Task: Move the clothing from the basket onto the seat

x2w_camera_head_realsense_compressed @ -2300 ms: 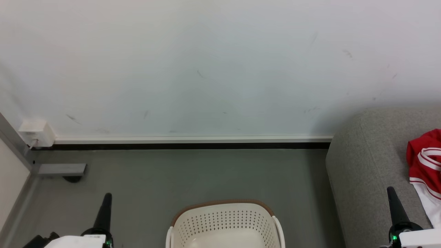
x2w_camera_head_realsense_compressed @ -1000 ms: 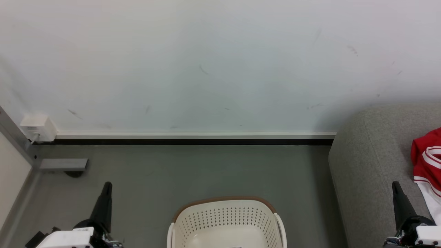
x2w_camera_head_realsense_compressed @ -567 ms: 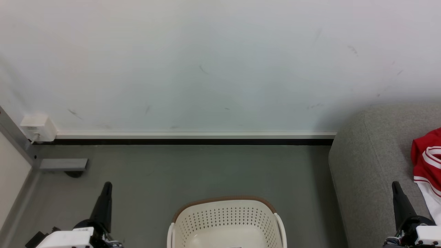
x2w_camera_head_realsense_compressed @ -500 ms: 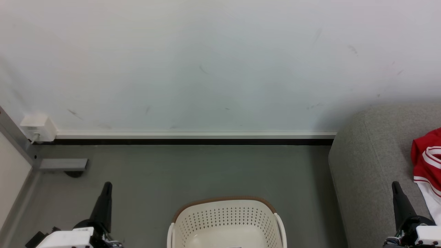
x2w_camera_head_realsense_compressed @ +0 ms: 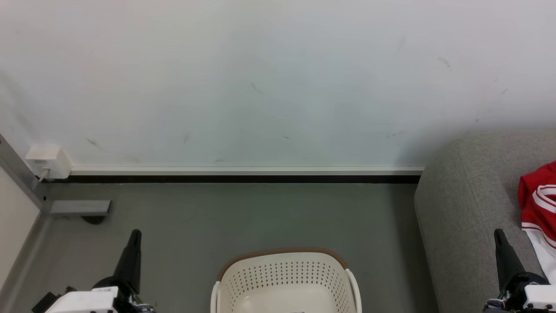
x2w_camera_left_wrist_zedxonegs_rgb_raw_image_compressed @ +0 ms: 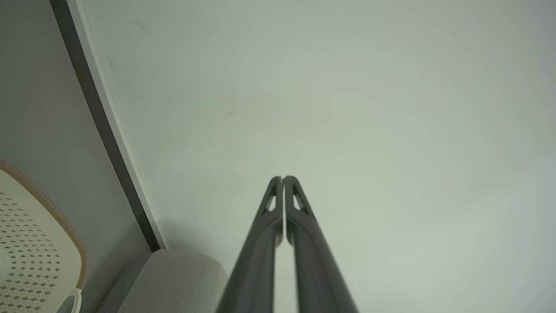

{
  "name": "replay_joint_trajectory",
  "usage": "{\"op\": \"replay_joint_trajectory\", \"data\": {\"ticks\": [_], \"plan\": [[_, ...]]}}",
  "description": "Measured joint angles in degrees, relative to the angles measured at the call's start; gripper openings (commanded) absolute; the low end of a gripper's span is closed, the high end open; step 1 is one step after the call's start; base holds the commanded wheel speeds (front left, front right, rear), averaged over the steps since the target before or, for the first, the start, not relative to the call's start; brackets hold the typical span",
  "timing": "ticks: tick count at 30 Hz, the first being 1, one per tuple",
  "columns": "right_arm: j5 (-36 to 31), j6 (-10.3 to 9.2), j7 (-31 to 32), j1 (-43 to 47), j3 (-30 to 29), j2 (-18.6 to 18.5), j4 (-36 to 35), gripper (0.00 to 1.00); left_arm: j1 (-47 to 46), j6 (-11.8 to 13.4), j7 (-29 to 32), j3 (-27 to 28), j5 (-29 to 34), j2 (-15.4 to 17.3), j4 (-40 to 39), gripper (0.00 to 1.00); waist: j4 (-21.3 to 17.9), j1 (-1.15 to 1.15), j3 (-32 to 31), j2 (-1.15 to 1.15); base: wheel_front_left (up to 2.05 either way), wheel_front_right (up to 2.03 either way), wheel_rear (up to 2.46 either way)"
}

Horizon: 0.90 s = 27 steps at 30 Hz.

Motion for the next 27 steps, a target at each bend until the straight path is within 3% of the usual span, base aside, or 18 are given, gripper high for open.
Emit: {"op": "replay_joint_trajectory", "data": {"ticks": [27], "plan": [[-0.01, 0.00, 0.18, -0.01, -0.08, 0.03, 0.00, 0.00, 0.00, 0.00, 0.00, 0.00, 0.00, 0.00, 0.00, 0.00, 0.00, 0.00, 0.00, 0.00, 0.00, 0.00, 0.00]]}}
